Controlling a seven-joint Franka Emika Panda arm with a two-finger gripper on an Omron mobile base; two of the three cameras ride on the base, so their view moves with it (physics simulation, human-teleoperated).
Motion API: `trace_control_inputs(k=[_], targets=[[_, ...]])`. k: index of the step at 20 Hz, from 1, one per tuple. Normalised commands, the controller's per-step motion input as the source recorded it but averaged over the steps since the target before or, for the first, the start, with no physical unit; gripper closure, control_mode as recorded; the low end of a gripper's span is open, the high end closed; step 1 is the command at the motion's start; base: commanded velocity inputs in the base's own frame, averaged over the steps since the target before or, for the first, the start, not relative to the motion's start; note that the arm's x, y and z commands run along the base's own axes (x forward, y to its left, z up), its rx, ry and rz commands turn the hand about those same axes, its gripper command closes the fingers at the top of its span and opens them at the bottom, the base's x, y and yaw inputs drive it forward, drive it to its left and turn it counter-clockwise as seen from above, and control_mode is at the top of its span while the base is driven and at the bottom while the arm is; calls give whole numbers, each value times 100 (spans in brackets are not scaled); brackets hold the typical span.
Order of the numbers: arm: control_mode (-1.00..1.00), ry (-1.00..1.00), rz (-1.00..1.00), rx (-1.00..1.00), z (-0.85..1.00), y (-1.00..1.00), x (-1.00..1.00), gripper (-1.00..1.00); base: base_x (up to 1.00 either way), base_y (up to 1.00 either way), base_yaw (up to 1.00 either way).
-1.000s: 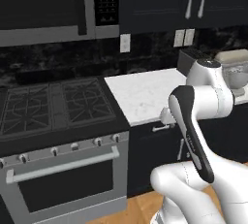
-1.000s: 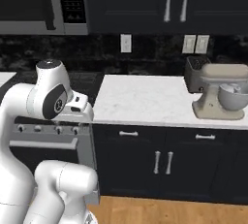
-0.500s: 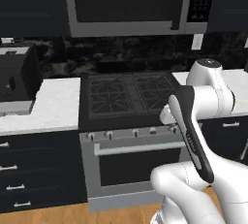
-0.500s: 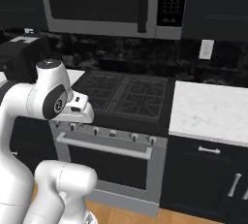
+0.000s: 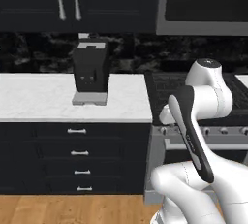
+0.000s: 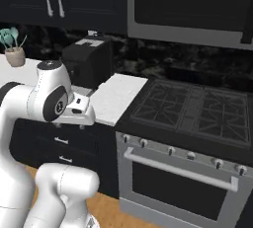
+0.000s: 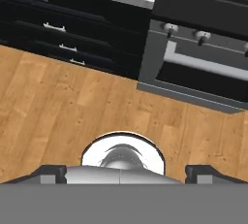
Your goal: Navigate to the fridge.
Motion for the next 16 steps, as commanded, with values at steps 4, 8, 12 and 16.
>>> trace_control_inputs(k=[4, 8, 12, 16], targets=[[100, 0, 0, 0, 0, 0, 0, -100, 0, 100, 26], [100, 0, 0, 0, 0, 0, 0, -100, 3, 100, 42], [100, 0, 0, 0, 0, 0, 0, -100, 0, 94, 68], [100, 0, 0, 0, 0, 0, 0, -100, 0, 68, 85]])
